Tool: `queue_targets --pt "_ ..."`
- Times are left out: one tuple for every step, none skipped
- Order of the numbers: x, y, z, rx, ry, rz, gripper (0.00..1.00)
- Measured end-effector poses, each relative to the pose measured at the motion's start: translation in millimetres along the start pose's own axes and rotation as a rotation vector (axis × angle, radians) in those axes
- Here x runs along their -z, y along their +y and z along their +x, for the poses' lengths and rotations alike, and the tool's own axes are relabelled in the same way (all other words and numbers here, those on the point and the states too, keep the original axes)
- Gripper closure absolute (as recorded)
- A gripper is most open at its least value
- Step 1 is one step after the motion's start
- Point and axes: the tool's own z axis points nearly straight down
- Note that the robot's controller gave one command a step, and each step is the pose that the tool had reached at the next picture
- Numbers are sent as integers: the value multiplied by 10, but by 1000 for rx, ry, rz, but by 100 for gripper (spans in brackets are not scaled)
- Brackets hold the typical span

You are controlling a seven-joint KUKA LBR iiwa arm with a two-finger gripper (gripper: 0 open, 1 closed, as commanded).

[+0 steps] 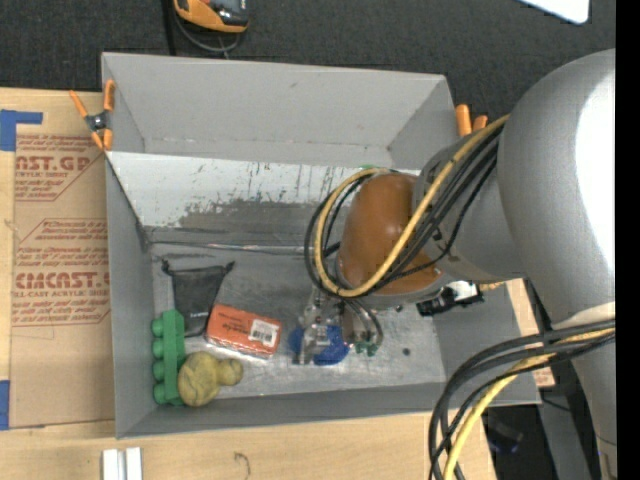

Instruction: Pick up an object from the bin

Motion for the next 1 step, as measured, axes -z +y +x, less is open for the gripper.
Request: queue_targets --pt "0 0 0 0 0 0 100"
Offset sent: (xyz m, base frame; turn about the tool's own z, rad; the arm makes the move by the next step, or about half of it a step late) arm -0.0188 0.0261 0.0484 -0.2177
